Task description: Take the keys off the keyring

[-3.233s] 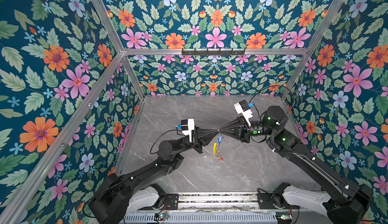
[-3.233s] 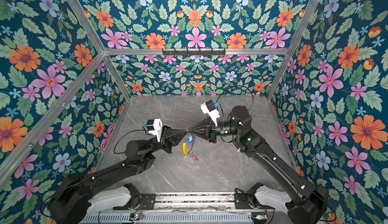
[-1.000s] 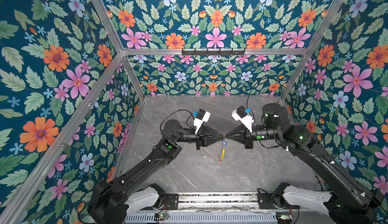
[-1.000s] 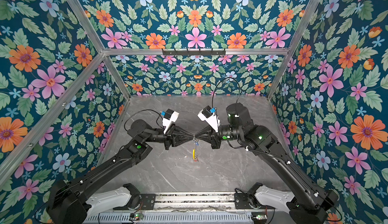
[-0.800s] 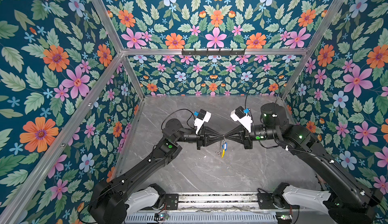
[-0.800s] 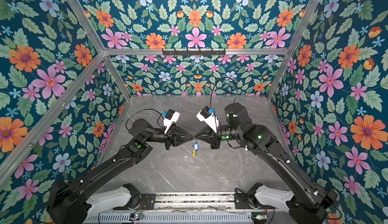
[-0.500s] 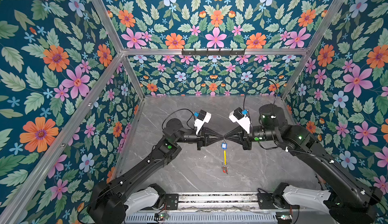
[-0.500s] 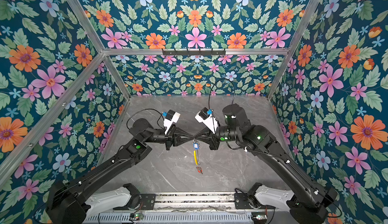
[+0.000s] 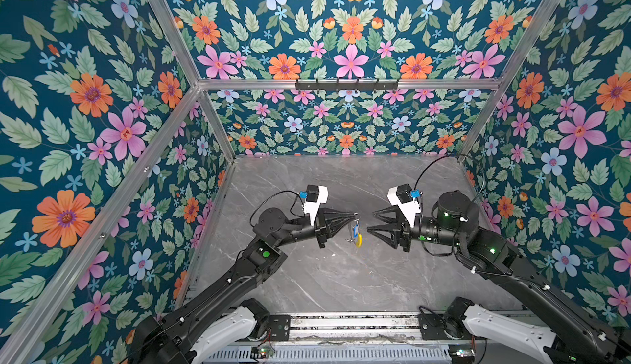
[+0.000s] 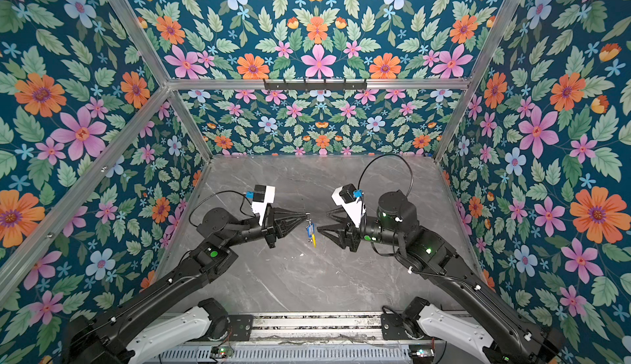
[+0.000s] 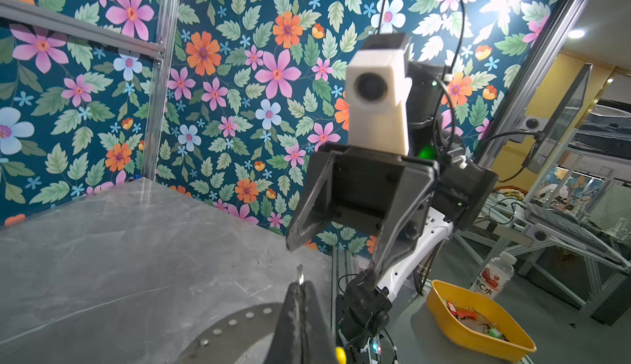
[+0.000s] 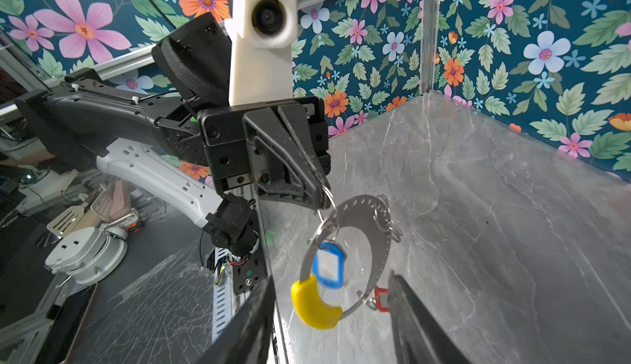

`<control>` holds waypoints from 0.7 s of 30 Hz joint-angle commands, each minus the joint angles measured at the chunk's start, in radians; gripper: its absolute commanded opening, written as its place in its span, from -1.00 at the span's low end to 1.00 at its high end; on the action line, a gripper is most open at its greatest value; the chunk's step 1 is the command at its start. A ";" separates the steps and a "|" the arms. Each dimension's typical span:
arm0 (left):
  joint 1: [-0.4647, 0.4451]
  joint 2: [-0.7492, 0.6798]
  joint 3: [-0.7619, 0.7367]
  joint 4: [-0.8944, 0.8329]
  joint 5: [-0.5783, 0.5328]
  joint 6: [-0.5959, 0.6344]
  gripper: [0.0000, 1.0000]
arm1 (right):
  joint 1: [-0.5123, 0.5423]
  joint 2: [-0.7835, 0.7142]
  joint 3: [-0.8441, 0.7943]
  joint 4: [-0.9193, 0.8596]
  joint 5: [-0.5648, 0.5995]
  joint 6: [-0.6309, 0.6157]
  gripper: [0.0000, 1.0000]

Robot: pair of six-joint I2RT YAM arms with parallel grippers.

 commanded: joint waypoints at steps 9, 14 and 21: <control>0.001 0.003 -0.027 0.172 0.081 -0.048 -1.00 | 0.001 0.041 -0.038 0.112 -0.136 0.029 0.17; 0.000 0.000 -0.038 0.197 0.069 -0.056 -1.00 | 0.001 0.065 -0.036 0.130 -0.154 0.027 0.13; 0.000 0.015 -0.050 0.232 0.052 -0.078 -1.00 | 0.001 0.086 -0.041 0.156 -0.205 0.037 -0.21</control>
